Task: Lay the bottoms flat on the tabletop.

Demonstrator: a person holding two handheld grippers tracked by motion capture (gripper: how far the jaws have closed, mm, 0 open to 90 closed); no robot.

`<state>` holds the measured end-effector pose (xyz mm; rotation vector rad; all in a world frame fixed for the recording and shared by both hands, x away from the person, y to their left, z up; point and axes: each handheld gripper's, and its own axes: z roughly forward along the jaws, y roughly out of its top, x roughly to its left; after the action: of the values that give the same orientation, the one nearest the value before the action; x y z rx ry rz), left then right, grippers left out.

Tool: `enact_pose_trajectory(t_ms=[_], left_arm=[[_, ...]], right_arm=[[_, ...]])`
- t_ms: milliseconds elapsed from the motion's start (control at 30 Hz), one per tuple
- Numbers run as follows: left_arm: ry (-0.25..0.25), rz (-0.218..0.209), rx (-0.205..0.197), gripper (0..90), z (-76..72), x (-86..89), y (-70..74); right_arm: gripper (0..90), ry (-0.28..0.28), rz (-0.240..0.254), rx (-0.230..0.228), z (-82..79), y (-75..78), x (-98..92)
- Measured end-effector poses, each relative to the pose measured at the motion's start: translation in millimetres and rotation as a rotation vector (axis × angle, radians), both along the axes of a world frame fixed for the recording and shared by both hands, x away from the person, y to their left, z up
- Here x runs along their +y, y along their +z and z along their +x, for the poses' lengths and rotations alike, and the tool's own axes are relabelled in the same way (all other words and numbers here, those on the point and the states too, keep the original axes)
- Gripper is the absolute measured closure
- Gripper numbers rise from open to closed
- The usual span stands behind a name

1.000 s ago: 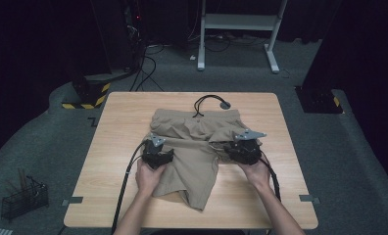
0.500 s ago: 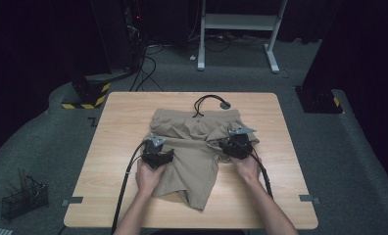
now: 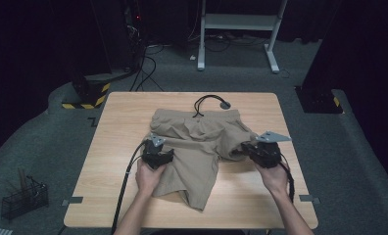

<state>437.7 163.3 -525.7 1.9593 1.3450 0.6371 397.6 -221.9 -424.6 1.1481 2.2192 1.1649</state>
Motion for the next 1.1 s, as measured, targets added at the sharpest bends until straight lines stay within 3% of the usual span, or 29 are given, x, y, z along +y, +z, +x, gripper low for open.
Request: enact_pose_trajectory(t_ms=[67, 100, 167, 200, 233, 267, 367, 400, 433, 467, 500, 533, 667, 767, 833, 867, 933, 967, 1000, 1100], left_arm=[[0.000, 0.000, 0.000, 35.4, 0.0, 0.0, 0.0], [0.001, -0.001, 0.000, 35.4, 0.0, 0.0, 0.0], [0.001, -0.002, 0.000, 35.3, 0.1, -0.1, 0.0], [0.001, -0.002, 0.000, 35.3, 0.1, -0.1, 0.0], [0.003, -0.009, 0.001, 35.3, 0.2, -0.2, -0.2], [0.003, -0.009, 0.001, 35.2, 0.2, -0.2, -0.2], [-0.008, -0.011, 0.003, 34.7, -0.4, 0.5, 0.0], [-0.012, -0.008, 0.012, 35.4, -1.2, 0.9, 1.0], [-0.016, -0.005, 0.022, 35.4, -2.1, 1.2, 2.6], [-0.023, -0.009, 0.030, 36.2, -3.8, 1.5, 5.1], [-0.037, -0.012, 0.027, 36.2, -6.5, 2.5, 9.0], [-0.046, -0.020, 0.014, 36.9, -10.6, 2.4, 13.7], [-0.129, -0.063, 0.013, 37.2, -29.8, -0.9, 29.9], [-0.183, -0.064, 0.031, 37.2, -43.8, -7.1, 28.7], [-0.191, -0.042, 0.050, 37.1, -49.7, -12.2, 17.3], [-0.191, -0.042, 0.050, 37.0, -49.7, -12.2, 17.3], [-0.173, -0.015, 0.060, 36.8, -48.0, -12.8, 8.5], [-0.150, -0.020, 0.034, 36.3, -47.0, -10.3, 2.6], [-0.150, -0.020, 0.034, 36.8, -47.0, -10.3, 2.6], [-0.129, -0.022, 0.005, 36.4, -43.6, -8.3, -0.3]], right_arm=[[87.8, -0.006, 0.004, 0.005, -8.6, 1.2, -6.2], [87.7, -0.020, 0.002, 0.014, -23.4, -3.1, -17.2], [87.0, -0.036, -0.017, 0.053, -33.4, -18.8, -23.2], [87.0, -0.036, -0.017, 0.053, -33.4, -18.8, -23.2], [83.1, -0.038, -0.049, 0.129, -37.8, -41.1, -24.7], [78.8, -0.043, -0.053, 0.157, -39.4, -50.9, -25.3], [71.6, -0.045, -0.029, 0.172, -43.1, -60.9, -27.3], [68.2, -0.036, 0.012, 0.140, -49.7, -57.4, -26.9], [68.2, -0.036, 0.012, 0.140, -49.7, -57.4, -26.9], [66.8, -0.015, 0.029, 0.079, -58.3, -46.2, -22.9], [66.8, -0.015, 0.029, 0.079, -58.3, -46.2, -22.9], [65.3, 0.014, 0.034, 0.012, -65.1, -34.2, -17.4], [60.2, 0.032, 0.019, -0.031, -66.5, -25.0, -7.2], [55.5, 0.022, -0.004, -0.030, -56.4, -29.2, 2.4], [57.6, -0.016, -0.011, 0.032, -36.1, -43.0, 10.5], [57.6, -0.016, -0.011, 0.032, -36.1, -43.0, 10.5], [66.6, -0.038, -0.033, 0.071, -19.8, -52.9, 14.7], [75.5, -0.039, -0.041, 0.101, -4.5, -60.8, 18.8], [75.5, -0.039, -0.041, 0.101, -4.5, -60.8, 18.8], [85.4, -0.048, -0.038, 0.136, 23.2, -71.9, 28.0]])
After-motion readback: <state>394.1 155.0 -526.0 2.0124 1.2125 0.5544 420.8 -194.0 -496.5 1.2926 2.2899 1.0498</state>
